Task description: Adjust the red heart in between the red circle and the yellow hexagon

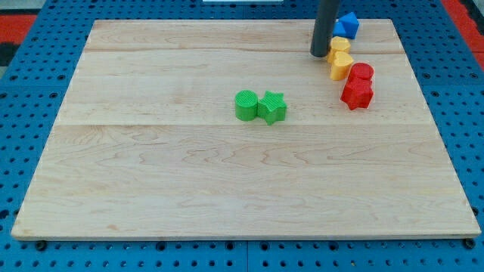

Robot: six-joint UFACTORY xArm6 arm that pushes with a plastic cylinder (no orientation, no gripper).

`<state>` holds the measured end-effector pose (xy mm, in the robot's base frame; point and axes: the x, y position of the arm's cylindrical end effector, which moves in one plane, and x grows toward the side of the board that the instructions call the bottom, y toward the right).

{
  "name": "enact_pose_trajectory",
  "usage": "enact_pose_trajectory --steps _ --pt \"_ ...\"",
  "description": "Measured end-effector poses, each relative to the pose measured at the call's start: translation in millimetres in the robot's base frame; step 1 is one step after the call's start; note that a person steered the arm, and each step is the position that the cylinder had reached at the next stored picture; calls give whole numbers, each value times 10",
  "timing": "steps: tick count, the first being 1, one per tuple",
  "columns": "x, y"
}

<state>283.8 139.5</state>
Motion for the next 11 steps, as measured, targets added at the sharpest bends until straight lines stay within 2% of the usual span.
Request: enact_pose_trajectory --steps 1,2,4,9,10,11 --pt "40 -279" --pt "269 -595" --pt "593 -310" --pt "564 202" --pt "560 -19" --pt "427 -654"
